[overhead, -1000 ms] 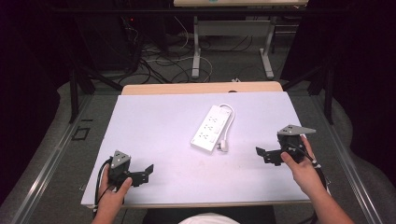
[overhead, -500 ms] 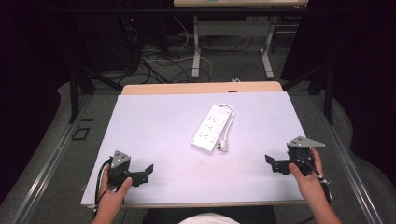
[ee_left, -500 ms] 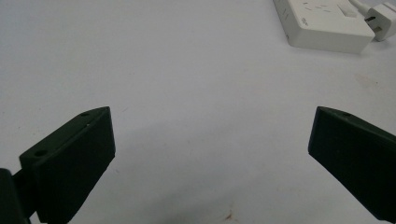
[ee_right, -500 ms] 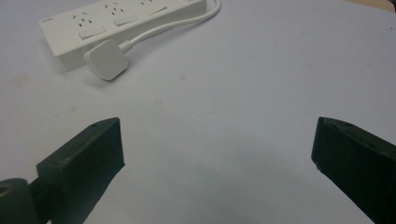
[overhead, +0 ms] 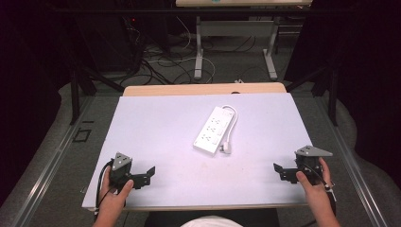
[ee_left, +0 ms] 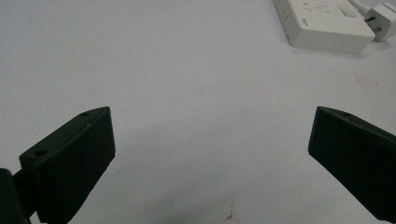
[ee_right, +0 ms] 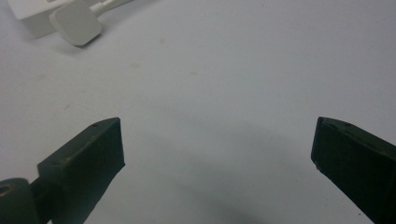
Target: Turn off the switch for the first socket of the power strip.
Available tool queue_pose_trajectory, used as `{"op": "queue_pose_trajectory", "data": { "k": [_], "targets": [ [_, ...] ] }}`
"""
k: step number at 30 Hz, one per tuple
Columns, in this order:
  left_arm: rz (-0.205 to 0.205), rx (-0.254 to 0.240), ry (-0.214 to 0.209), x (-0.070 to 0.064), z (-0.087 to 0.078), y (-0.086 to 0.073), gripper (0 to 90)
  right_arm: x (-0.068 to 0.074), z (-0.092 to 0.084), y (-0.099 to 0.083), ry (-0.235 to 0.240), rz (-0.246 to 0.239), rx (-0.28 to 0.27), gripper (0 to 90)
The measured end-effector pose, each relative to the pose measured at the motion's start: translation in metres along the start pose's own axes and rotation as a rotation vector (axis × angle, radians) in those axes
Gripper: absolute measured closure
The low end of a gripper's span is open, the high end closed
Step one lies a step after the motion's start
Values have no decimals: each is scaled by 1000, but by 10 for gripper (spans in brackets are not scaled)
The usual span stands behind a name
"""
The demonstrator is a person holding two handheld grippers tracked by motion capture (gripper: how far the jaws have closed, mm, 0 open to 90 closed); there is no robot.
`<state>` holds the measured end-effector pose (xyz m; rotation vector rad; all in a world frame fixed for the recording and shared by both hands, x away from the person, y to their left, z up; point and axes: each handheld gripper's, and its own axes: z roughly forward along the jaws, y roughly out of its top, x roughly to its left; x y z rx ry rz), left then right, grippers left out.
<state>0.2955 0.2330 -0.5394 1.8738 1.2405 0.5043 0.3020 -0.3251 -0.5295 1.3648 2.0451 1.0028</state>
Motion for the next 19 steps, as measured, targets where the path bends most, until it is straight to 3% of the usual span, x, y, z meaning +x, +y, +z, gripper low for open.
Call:
{"op": "queue_pose_trajectory", "data": {
  "k": [5, 11, 19],
  "targets": [
    [3, -3, -1, 0, 0, 0, 5, -2, 2, -4, -18, -6, 13, 21],
    [-3, -2, 1, 0, 0, 0, 5, -3, 3, -5, 9, 33, 23, 21],
    [-3, 0, -3, 0, 1, 1, 5, -5, 3, -6, 2, 46, 24, 21]
  ]
}}
